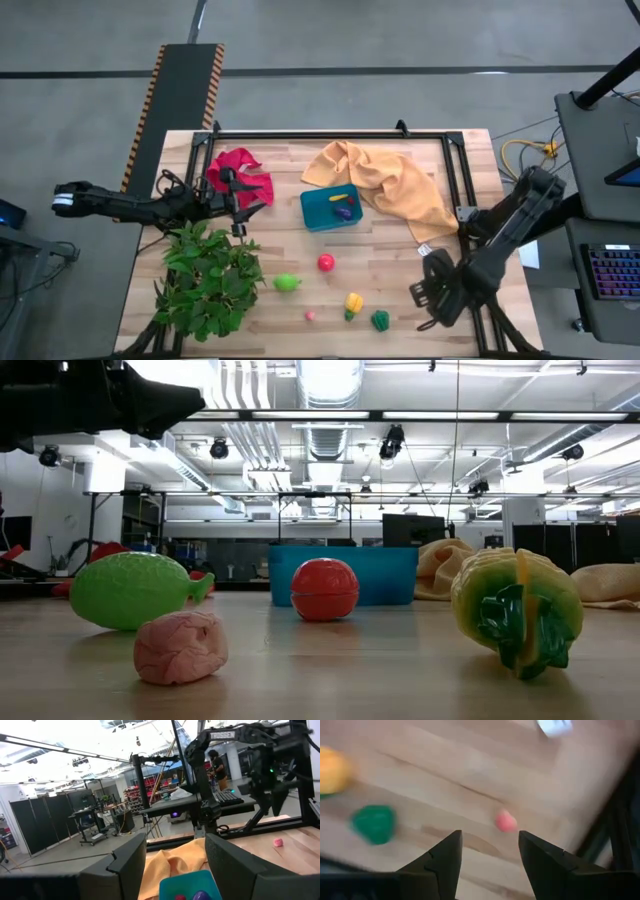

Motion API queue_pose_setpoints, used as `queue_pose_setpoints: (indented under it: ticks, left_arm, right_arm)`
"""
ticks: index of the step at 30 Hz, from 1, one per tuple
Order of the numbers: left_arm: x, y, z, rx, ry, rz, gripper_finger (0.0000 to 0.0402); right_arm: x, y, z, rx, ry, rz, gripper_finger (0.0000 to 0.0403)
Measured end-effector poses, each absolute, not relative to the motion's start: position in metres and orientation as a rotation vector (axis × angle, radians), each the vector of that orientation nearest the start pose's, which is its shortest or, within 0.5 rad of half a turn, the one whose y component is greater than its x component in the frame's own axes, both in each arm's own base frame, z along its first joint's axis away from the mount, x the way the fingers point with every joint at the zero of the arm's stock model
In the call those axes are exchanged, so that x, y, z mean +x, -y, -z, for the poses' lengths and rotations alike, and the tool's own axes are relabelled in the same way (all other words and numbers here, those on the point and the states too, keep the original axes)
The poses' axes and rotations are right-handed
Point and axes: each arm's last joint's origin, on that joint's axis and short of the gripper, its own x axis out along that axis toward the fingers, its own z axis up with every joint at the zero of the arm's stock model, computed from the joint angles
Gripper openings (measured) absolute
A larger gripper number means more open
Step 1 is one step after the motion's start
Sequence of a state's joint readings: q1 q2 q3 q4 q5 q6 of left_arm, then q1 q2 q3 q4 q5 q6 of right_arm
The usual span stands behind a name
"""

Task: Pick and placing Produce into tupperware
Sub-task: Put the right pink peach into the blue bin

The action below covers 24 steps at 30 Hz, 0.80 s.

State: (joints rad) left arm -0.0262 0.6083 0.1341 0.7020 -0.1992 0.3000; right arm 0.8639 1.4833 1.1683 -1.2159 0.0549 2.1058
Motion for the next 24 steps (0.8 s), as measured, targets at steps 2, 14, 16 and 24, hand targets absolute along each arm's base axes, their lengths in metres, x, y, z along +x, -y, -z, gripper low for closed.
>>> queue_pose_setpoints:
  ticks: [2,14,16,24]
  left_arm:
    - [0.142,-0.002,-0.217,0.273,0.198,-0.204,0.0190]
    - [0.142,-0.002,-0.218,0.273,0.199,-0.205,0.0190]
    - [0.142,-0.002,-0.218,0.273,0.199,-0.205,0.0190]
    - [0.142,-0.002,-0.218,0.273,0.199,-0.205,0.0190]
  right_arm:
    - [0.167,-0.197,-0.240,1.006,-1.355,1.021,0.0187]
    - [0.184,-0.220,-0.191,0.994,-1.387,1.213,0.0187]
    - [0.186,-0.221,-0.185,0.975,-1.367,1.234,0.0187]
    - [0.187,-0.223,-0.166,0.915,-1.361,1.291,0.0187]
